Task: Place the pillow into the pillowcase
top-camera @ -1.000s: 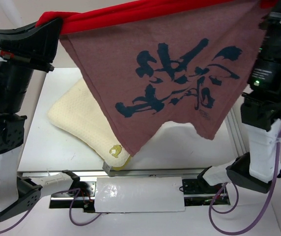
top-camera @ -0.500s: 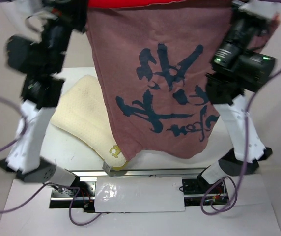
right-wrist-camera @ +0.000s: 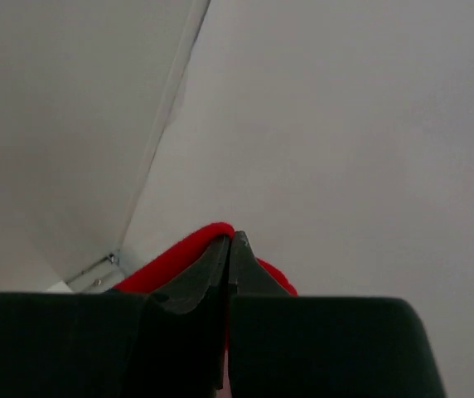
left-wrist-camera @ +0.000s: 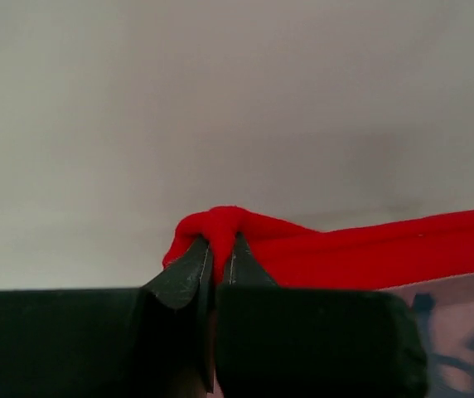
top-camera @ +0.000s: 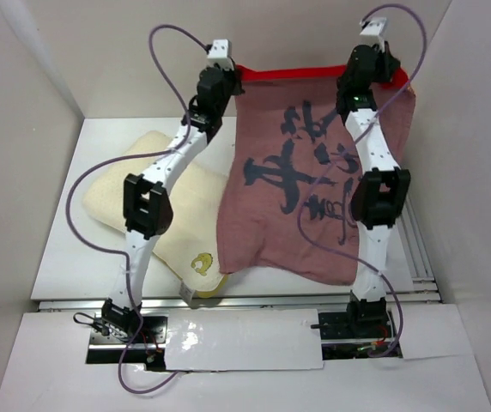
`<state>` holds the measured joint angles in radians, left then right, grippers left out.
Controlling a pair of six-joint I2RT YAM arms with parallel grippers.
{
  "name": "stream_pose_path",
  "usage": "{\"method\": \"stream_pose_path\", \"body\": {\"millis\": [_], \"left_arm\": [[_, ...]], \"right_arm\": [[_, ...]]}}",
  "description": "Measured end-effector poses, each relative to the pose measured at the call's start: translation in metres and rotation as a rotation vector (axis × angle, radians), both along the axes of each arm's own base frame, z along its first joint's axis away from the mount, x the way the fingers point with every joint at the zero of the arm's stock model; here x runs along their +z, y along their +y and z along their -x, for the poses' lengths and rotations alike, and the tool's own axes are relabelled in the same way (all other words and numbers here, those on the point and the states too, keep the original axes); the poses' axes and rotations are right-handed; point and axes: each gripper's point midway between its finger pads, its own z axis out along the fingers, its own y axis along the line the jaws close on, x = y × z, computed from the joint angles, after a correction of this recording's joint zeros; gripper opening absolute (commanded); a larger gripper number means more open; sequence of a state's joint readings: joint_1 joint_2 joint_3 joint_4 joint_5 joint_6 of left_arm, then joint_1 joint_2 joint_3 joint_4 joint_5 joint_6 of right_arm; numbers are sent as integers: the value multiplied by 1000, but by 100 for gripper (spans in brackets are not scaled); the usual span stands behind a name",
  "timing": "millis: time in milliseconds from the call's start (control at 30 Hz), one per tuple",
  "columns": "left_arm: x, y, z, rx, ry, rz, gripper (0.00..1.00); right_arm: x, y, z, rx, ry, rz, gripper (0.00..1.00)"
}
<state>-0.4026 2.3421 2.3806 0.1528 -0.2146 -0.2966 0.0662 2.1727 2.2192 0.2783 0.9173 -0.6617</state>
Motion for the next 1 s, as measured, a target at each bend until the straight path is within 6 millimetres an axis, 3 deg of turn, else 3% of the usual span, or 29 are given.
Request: {"method": "stream_pose_path", "body": {"millis": [100,167,233,367,433,533,667,733,867,1000], "left_arm": [[-45,-13,-19,4,18,21,0],[-70,-13,-32,27,19,47,0],[-91,-9,-43,51,9,86,0],[-124,-2,-56,72,20,135,0],[-132,3,-58,78,33,149,0],[-128,8,-60,83,9,171,0],[-127,14,-62,86,-6,192,0],[-129,15,-62,87,-5,198,0],[-129,15,-65,89,-21,210,0],[-148,15,-71,109,-18,234,0]], "right_arm": [[-65,-11,-33,-84,122,10,0],[-91,-9,-39,-112,198,37,2],[-97,-3,-39,-126,229,55,2],[-87,21,-33,-121,202,48,2],[-86,36,-32,-108,191,33,2],[-93,63,-34,-72,187,9,2],[-120,90,-47,-9,195,-25,2],[-142,94,-58,18,203,-44,2],[-196,79,-85,66,228,-81,2],[-248,41,-101,61,250,-122,3]]}}
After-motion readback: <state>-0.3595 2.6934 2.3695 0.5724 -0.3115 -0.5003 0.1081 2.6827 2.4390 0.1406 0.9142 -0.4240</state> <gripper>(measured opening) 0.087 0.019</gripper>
